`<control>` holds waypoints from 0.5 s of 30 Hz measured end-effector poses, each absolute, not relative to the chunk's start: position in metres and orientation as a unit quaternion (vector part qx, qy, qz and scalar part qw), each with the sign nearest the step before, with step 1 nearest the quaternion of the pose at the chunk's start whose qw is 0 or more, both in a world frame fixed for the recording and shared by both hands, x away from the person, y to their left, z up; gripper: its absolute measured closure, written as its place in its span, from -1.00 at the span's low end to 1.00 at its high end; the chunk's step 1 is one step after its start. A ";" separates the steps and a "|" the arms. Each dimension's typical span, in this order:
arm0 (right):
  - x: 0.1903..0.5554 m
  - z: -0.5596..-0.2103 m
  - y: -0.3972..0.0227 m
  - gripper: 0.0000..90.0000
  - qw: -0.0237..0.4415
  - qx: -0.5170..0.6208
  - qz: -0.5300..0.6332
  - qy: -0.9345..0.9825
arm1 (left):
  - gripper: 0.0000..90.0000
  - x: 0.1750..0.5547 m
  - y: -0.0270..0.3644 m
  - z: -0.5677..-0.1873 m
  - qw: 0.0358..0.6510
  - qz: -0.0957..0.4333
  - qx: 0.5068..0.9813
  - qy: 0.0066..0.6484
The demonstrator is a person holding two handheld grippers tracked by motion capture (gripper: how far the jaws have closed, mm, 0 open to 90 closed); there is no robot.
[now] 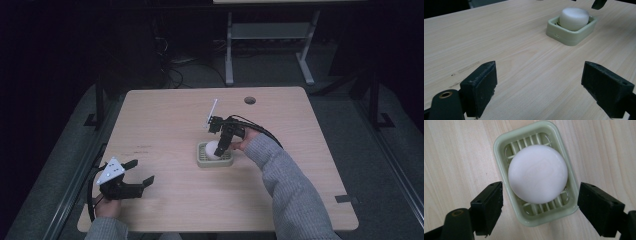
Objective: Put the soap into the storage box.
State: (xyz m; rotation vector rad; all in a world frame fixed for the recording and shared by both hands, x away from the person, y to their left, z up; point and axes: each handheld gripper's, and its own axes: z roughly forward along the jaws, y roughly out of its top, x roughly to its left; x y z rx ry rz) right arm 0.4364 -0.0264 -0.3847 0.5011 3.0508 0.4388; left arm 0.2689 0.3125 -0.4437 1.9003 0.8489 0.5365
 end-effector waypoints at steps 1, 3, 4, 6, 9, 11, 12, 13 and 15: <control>0.436 -0.384 -0.028 -0.56 0.008 0.161 0.142 0.977 | -0.71 0.269 0.313 -0.444 0.476 0.219 0.778 0.347; 0.436 -0.383 -0.031 -0.56 0.010 0.162 0.143 0.976 | -0.72 0.269 0.312 -0.444 0.475 0.220 0.778 0.347; 0.435 -0.383 -0.032 -0.56 0.008 0.166 0.143 0.976 | -0.72 0.269 0.312 -0.444 0.475 0.219 0.778 0.347; 0.435 -0.383 -0.035 -0.56 0.010 0.168 0.144 0.975 | -0.71 0.269 0.312 -0.444 0.476 0.220 0.778 0.347; 0.434 -0.382 -0.039 -0.54 0.011 0.170 0.145 0.975 | -0.72 0.269 0.312 -0.444 0.476 0.219 0.777 0.348; 0.433 -0.381 -0.042 -0.54 0.008 0.172 0.148 0.974 | -0.71 0.269 0.311 -0.444 0.482 0.217 0.773 0.351; 0.433 -0.381 -0.043 -0.54 0.008 0.174 0.149 0.973 | -0.72 0.269 0.311 -0.444 0.481 0.217 0.774 0.350; 0.432 -0.381 -0.044 -0.54 0.008 0.174 0.148 0.974 | -0.72 0.269 0.311 -0.444 0.480 0.218 0.775 0.349; 0.432 -0.380 -0.046 -0.54 0.009 0.175 0.147 0.973 | -0.71 0.269 0.311 -0.444 0.479 0.218 0.776 0.349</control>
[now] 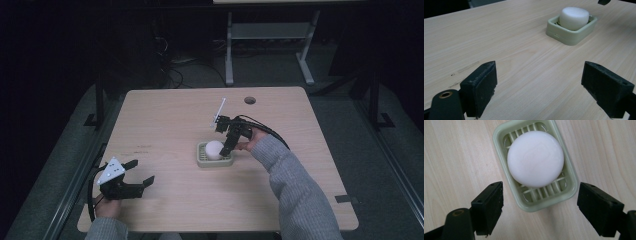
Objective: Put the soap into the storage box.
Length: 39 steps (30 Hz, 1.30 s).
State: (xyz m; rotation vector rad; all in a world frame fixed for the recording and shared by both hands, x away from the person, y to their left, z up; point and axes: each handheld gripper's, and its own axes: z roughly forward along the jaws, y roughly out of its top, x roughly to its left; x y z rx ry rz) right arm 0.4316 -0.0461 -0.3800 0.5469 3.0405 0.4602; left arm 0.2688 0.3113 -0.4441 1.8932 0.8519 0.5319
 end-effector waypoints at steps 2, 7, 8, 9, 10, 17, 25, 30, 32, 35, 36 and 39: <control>0.430 -0.379 -0.049 -0.54 0.012 0.177 0.147 0.973 | -0.71 0.269 0.311 -0.444 0.479 0.218 0.775 0.350; 0.427 -0.378 -0.055 -0.54 0.014 0.180 0.150 0.972 | -0.71 0.269 0.312 -0.444 0.477 0.218 0.776 0.349; 0.426 -0.379 -0.057 -0.54 0.014 0.183 0.150 0.971 | -0.72 0.269 0.312 -0.444 0.477 0.218 0.777 0.349; 0.426 -0.379 -0.058 -0.54 0.015 0.184 0.147 0.972 | -0.71 0.269 0.312 -0.444 0.476 0.218 0.777 0.349; 0.425 -0.379 -0.060 -0.54 0.016 0.183 0.147 0.972 | -0.71 0.269 0.312 -0.444 0.476 0.218 0.777 0.348; 0.422 -0.378 -0.072 -0.54 0.016 0.192 0.152 0.969 | -0.72 0.269 0.312 -0.444 0.476 0.218 0.777 0.350; 0.418 -0.379 -0.086 -0.54 0.018 0.200 0.155 0.967 | -0.71 0.269 0.312 -0.444 0.474 0.217 0.778 0.351; 0.415 -0.380 -0.094 -0.54 0.018 0.208 0.155 0.966 | -0.71 0.269 0.312 -0.444 0.474 0.217 0.778 0.351; 0.414 -0.380 -0.097 -0.54 0.016 0.212 0.158 0.964 | -0.71 0.269 0.312 -0.444 0.475 0.218 0.777 0.351; 0.412 -0.381 -0.101 -0.54 0.017 0.215 0.157 0.964 | -0.72 0.269 0.311 -0.444 0.474 0.217 0.777 0.351; 0.412 -0.381 -0.102 -0.54 0.017 0.216 0.158 0.963 | -0.71 0.269 0.311 -0.444 0.475 0.217 0.776 0.352; 0.410 -0.382 -0.106 -0.54 0.017 0.217 0.160 0.963 | -0.71 0.269 0.310 -0.445 0.475 0.217 0.777 0.351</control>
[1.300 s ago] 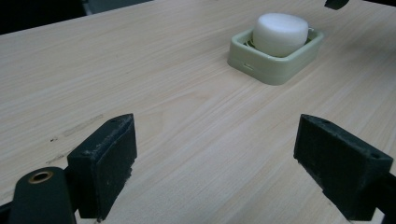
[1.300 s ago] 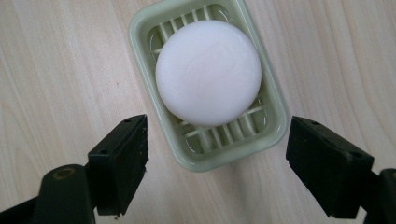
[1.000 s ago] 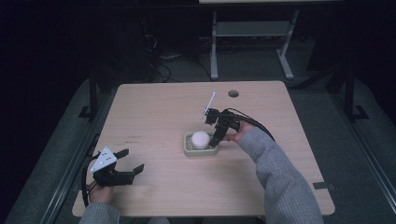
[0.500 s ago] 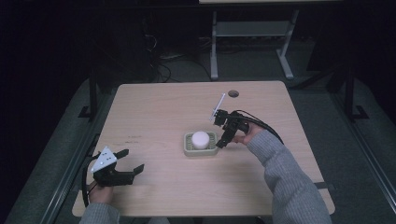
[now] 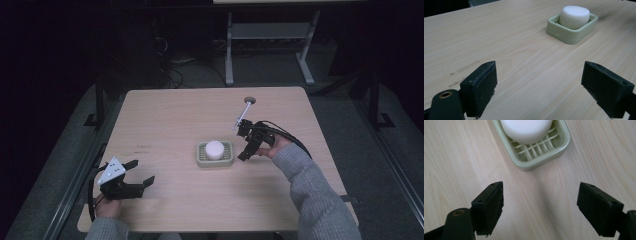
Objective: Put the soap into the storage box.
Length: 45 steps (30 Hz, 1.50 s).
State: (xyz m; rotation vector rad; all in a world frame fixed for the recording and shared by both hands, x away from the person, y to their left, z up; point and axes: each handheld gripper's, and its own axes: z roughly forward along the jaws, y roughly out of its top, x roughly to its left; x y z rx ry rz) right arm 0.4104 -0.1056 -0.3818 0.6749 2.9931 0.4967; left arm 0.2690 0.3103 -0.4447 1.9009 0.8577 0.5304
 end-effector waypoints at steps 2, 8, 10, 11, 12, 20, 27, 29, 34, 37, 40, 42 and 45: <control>0.410 -0.382 -0.107 -0.54 0.017 0.218 0.158 0.963 | -0.71 0.269 0.311 -0.445 0.475 0.216 0.777 0.353; 0.406 -0.381 -0.112 -0.54 0.018 0.220 0.158 0.962 | -0.71 0.269 0.311 -0.445 0.474 0.217 0.777 0.353; 0.405 -0.381 -0.113 -0.54 0.020 0.219 0.157 0.963 | -0.72 0.269 0.310 -0.445 0.474 0.218 0.778 0.351; 0.404 -0.380 -0.114 -0.54 0.020 0.222 0.156 0.962 | -0.72 0.269 0.310 -0.445 0.474 0.218 0.777 0.352; 0.404 -0.380 -0.115 -0.54 0.020 0.221 0.155 0.963 | -0.71 0.269 0.310 -0.445 0.473 0.217 0.778 0.352; 0.398 -0.389 -0.126 -0.53 0.014 0.229 0.162 0.960 | -0.72 0.269 0.310 -0.445 0.473 0.218 0.778 0.351; 0.392 -0.396 -0.136 -0.53 0.011 0.237 0.166 0.957 | -0.71 0.269 0.310 -0.445 0.473 0.217 0.778 0.352; 0.390 -0.397 -0.139 -0.53 0.013 0.237 0.163 0.958 | -0.72 0.269 0.310 -0.445 0.473 0.217 0.778 0.351; 0.386 -0.397 -0.148 -0.53 0.012 0.245 0.172 0.954 | -0.71 0.269 0.310 -0.445 0.471 0.217 0.780 0.351; 0.383 -0.399 -0.153 -0.53 0.014 0.245 0.174 0.954 | -0.72 0.269 0.309 -0.445 0.470 0.217 0.781 0.350; 0.381 -0.400 -0.157 -0.53 0.015 0.251 0.169 0.953 | -0.72 0.268 0.308 -0.445 0.472 0.216 0.779 0.352; 0.380 -0.399 -0.158 -0.53 0.016 0.251 0.169 0.953 | -0.71 0.268 0.308 -0.445 0.475 0.216 0.778 0.352; 0.377 -0.399 -0.161 -0.53 0.018 0.251 0.177 0.952 | -0.71 0.268 0.307 -0.445 0.475 0.216 0.777 0.352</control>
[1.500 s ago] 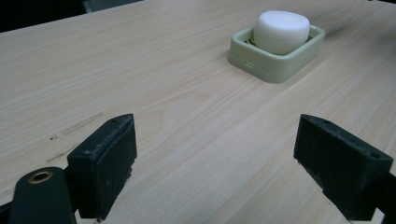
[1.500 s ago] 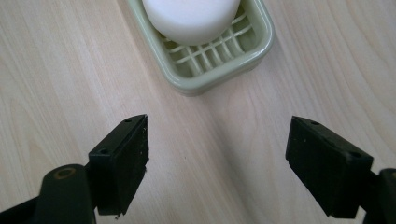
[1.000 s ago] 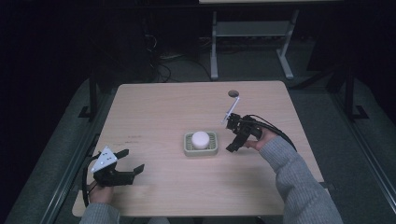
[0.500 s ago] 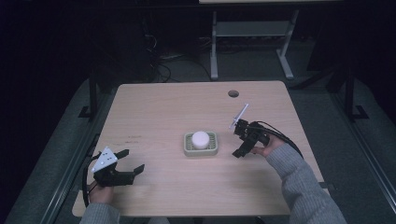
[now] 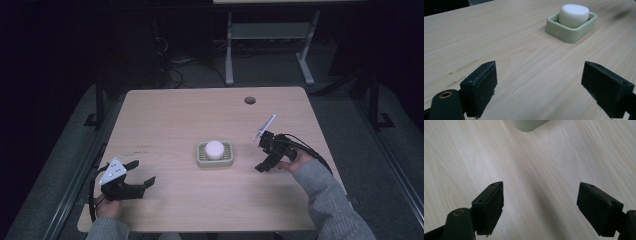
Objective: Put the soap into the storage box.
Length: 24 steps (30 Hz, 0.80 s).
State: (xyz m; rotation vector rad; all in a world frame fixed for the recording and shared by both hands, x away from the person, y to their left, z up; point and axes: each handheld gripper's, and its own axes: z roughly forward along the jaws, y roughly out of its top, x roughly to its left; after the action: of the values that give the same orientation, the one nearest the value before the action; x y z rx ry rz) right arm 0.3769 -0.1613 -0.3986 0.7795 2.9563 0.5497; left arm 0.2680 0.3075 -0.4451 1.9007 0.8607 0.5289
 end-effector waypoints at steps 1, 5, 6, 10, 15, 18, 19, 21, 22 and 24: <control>0.376 -0.399 -0.162 -0.53 0.017 0.252 0.177 0.951 | -0.72 0.268 0.308 -0.445 0.474 0.216 0.777 0.352; 0.372 -0.402 -0.168 -0.53 0.018 0.255 0.176 0.950 | -0.72 0.268 0.307 -0.445 0.475 0.215 0.777 0.351; 0.371 -0.402 -0.170 -0.53 0.019 0.257 0.176 0.950 | -0.71 0.268 0.307 -0.445 0.475 0.215 0.777 0.352; 0.367 -0.404 -0.177 -0.53 0.021 0.263 0.177 0.948 | -0.71 0.268 0.307 -0.445 0.474 0.215 0.779 0.350; 0.361 -0.406 -0.185 -0.53 0.022 0.269 0.183 0.945 | -0.71 0.267 0.305 -0.445 0.474 0.214 0.780 0.348; 0.356 -0.408 -0.190 -0.53 0.021 0.274 0.185 0.943 | -0.71 0.267 0.305 -0.445 0.474 0.214 0.780 0.348; 0.355 -0.409 -0.191 -0.53 0.021 0.274 0.187 0.943 | -0.71 0.267 0.305 -0.445 0.474 0.213 0.780 0.347; 0.351 -0.410 -0.194 -0.53 0.022 0.278 0.189 0.942 | -0.71 0.268 0.305 -0.445 0.480 0.206 0.777 0.350; 0.350 -0.411 -0.195 -0.53 0.022 0.278 0.189 0.942 | -0.71 0.268 0.306 -0.445 0.487 0.195 0.776 0.349; 0.346 -0.413 -0.197 -0.53 0.021 0.279 0.192 0.941 | -0.71 0.269 0.307 -0.445 0.495 0.183 0.775 0.349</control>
State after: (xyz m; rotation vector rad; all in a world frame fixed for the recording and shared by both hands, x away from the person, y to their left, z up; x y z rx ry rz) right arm 0.3463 -0.1970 -0.4127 0.8641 2.9173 0.5958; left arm 0.2689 0.3067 -0.4447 1.8783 0.8458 0.4429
